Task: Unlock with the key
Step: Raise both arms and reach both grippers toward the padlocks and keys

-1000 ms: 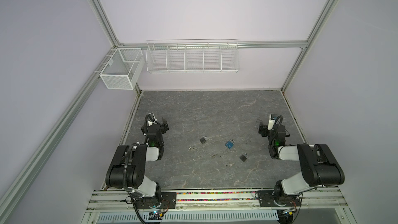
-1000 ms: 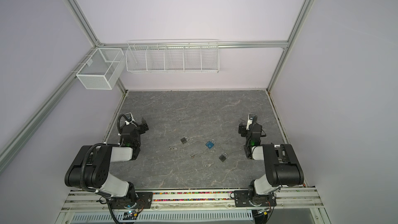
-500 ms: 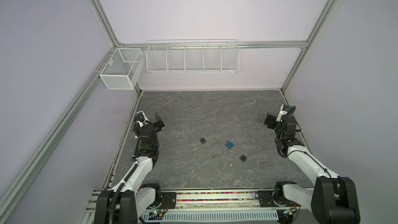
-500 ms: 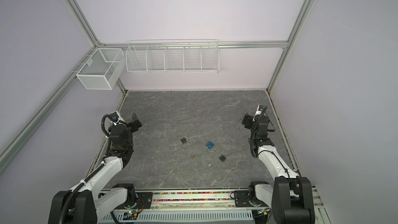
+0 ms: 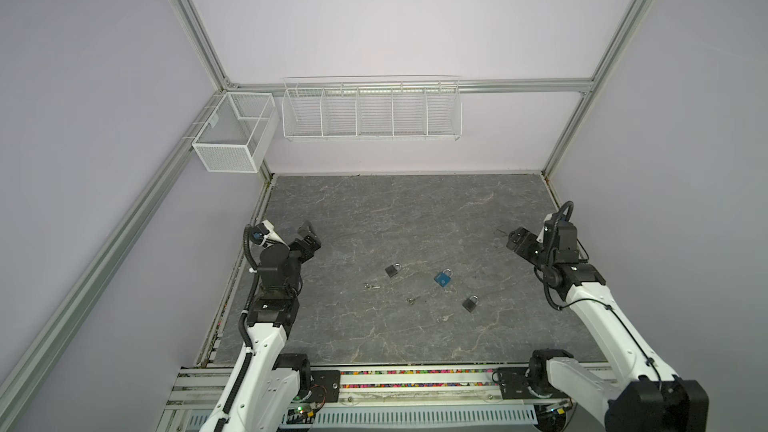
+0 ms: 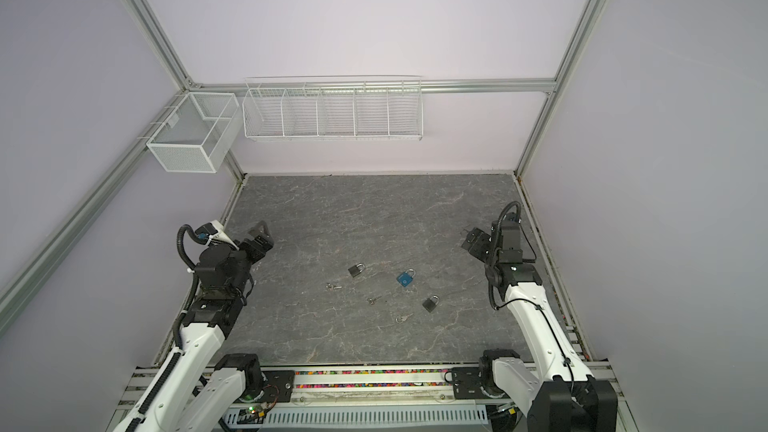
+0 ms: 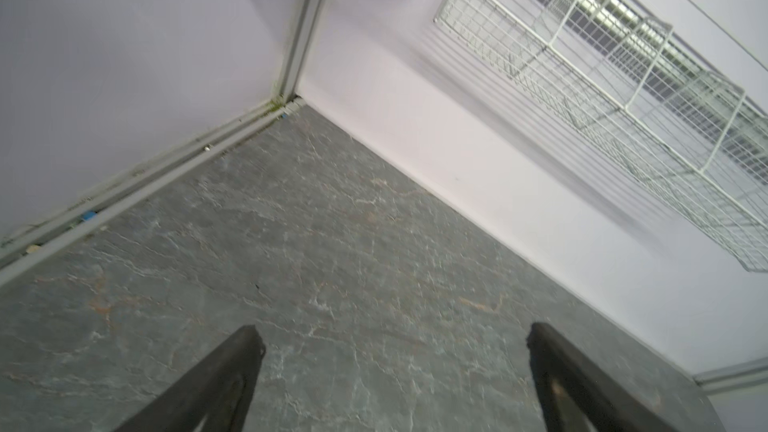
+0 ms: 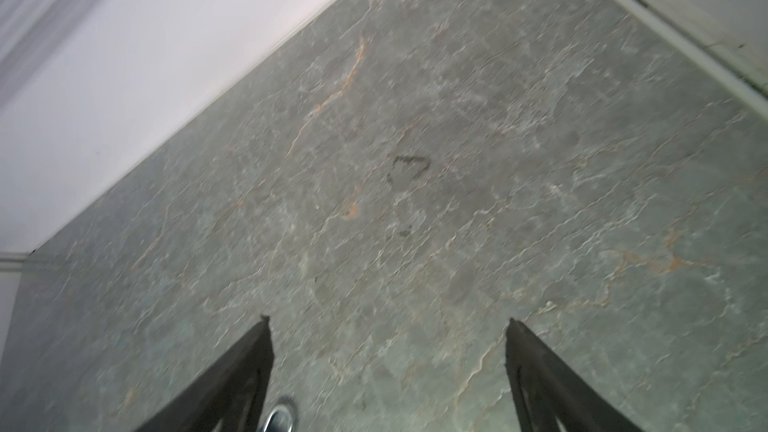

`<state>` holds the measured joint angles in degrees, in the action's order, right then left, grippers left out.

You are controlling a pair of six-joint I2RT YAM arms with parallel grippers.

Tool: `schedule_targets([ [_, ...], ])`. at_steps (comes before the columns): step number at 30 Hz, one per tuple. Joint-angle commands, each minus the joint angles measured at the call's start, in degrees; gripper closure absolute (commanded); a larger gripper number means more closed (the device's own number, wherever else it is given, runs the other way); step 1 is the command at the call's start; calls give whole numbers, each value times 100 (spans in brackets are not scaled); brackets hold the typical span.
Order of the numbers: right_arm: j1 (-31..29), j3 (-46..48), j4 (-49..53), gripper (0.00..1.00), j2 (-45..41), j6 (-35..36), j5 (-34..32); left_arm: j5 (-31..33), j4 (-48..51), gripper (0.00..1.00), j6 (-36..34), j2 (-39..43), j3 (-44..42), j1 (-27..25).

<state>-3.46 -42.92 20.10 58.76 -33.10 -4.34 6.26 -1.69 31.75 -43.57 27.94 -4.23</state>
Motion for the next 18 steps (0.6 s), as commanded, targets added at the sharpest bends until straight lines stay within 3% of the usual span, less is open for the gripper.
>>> schedule_targets([
  [1, -398, -385, 883, 12, -107, -92, 259, -871, 524, 1, 331, 298, 171, -37],
  [5, -804, -477, 1165, 12, -14, -336, 349, -1210, 955, 1, 280, 423, 263, -273],
  [10, -1920, -618, 1648, 12, 182, -734, 147, -1413, 1543, 0, 166, 601, 391, -810],
  [18, -3753, -707, 2329, 12, 357, -1905, -639, -2096, 2028, 0, 515, 1171, 229, -1031],
])
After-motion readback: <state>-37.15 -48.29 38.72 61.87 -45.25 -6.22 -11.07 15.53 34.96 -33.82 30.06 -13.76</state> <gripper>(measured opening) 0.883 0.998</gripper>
